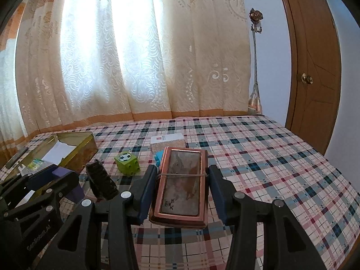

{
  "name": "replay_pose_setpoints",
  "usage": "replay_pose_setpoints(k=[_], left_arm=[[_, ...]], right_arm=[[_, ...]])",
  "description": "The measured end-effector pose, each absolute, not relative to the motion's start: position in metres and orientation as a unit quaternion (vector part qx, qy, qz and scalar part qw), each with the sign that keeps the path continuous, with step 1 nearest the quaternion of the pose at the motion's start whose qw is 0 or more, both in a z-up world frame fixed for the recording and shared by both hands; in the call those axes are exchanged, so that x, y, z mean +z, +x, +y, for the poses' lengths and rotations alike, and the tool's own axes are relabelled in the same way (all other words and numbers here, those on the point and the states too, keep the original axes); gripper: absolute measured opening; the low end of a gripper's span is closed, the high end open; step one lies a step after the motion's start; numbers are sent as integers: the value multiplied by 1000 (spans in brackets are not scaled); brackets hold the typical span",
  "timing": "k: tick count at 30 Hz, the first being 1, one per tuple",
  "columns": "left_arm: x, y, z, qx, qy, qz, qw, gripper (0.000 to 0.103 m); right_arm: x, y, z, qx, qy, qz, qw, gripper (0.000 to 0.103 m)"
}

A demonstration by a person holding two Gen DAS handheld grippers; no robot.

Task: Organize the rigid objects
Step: 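Carry the purple cube and copper frame toward the gold tin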

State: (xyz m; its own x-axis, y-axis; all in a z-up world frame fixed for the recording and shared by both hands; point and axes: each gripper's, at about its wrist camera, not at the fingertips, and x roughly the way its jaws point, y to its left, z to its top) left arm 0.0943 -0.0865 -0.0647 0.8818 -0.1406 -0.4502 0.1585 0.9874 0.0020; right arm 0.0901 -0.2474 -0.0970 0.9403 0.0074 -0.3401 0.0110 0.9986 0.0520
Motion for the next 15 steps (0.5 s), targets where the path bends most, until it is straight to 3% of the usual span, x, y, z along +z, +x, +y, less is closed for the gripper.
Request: replay_pose_setpoints(k=[15], left_arm=[[-60, 84, -79, -54, 26, 197, 979, 39]], right_arm=[[-94, 81, -228, 14, 18, 147, 989, 50]])
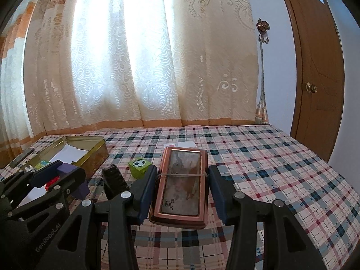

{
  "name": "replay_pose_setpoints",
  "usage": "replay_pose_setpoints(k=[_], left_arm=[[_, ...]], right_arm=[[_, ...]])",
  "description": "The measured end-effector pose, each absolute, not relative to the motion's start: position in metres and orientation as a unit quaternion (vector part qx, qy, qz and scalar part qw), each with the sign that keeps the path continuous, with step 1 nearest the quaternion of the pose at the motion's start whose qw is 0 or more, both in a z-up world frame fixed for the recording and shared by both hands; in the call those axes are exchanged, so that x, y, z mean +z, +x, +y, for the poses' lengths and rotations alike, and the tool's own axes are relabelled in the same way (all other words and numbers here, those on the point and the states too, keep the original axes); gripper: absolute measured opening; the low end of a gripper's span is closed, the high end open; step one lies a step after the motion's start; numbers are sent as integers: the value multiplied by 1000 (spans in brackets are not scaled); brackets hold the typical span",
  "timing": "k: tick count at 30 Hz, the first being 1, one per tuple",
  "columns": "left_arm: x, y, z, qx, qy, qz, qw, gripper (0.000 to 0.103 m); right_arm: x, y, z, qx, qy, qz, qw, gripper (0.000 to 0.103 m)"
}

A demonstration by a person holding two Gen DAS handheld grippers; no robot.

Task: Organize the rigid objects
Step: 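Carry the purple cube and copper frame toward the gold tin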

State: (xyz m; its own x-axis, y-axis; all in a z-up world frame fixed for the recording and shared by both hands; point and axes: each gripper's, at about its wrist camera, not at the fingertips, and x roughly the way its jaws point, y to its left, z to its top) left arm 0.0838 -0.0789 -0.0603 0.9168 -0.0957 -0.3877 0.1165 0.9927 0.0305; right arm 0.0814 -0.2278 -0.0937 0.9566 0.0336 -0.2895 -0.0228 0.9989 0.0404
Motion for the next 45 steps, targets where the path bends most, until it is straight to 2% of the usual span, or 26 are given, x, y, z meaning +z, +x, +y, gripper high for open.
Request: replay_pose_setpoints(k=[45], left_arm=[[-56, 68, -25, -2, -4, 164, 987, 39]], right_arm=[[-93, 70, -170, 67, -18, 121, 990, 50]])
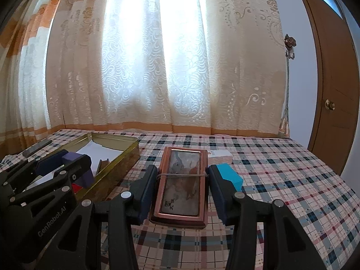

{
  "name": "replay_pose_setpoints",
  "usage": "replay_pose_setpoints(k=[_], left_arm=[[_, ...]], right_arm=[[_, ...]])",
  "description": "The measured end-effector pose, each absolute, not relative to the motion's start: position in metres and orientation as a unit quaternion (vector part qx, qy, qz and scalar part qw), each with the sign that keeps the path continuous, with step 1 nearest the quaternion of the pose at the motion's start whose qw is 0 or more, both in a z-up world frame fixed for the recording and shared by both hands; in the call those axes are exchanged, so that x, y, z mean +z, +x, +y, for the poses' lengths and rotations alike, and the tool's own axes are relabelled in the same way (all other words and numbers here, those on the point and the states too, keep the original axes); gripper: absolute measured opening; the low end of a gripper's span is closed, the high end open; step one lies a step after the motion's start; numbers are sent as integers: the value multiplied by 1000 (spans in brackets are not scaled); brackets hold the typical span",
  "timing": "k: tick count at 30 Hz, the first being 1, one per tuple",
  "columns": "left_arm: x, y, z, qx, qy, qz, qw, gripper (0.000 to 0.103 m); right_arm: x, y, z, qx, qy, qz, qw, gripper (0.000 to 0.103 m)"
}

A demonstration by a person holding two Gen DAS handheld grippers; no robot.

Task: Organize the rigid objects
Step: 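Carry the purple cube and copper frame toward the gold tin, then lower the purple cube into the tin with the left gripper while the right gripper lowers the copper frame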

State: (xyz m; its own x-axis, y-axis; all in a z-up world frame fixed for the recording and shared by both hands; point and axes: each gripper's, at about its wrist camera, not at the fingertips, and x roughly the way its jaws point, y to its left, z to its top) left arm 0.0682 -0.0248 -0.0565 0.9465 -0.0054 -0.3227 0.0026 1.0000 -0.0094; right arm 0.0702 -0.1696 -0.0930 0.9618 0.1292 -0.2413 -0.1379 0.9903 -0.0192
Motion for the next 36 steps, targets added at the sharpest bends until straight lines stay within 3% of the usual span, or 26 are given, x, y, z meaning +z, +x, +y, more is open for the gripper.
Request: replay_pose_setpoints(k=[36], left_arm=[[-57, 63, 22, 34, -26, 163, 986, 39]], right_arm=[[-94, 73, -124, 110, -44, 121, 986, 50]])
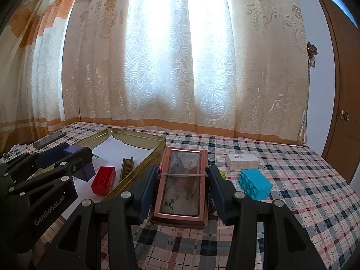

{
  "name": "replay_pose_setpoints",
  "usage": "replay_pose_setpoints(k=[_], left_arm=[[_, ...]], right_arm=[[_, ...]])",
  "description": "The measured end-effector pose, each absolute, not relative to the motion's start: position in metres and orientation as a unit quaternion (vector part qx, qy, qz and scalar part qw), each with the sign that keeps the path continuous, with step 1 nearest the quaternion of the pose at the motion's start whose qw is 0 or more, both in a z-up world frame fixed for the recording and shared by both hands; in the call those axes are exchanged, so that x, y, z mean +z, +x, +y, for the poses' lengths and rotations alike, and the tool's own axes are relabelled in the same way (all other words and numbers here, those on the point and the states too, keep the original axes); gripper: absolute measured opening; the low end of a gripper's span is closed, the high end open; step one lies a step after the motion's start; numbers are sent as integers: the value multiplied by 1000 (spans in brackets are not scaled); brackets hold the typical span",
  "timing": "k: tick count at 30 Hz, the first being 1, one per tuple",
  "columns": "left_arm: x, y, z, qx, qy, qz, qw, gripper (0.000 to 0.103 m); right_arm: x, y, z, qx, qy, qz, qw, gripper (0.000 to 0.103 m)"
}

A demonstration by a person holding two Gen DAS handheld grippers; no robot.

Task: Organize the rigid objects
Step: 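Lower the purple cube into the tin with the left gripper while the right gripper lowers the copper frame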

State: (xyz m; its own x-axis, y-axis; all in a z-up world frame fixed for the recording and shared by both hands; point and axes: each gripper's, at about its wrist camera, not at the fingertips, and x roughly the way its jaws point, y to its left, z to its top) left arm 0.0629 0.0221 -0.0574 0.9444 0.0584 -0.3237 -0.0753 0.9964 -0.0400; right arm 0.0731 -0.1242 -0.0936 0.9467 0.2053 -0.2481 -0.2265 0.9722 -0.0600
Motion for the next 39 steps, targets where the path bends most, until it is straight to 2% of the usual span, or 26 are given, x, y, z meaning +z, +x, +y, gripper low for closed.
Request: replay_pose_setpoints(k=[39], left_arm=[[-58, 61, 69, 80, -38, 168, 982, 39]], right_arm=[[-95, 81, -83, 153, -74, 129, 977, 50]])
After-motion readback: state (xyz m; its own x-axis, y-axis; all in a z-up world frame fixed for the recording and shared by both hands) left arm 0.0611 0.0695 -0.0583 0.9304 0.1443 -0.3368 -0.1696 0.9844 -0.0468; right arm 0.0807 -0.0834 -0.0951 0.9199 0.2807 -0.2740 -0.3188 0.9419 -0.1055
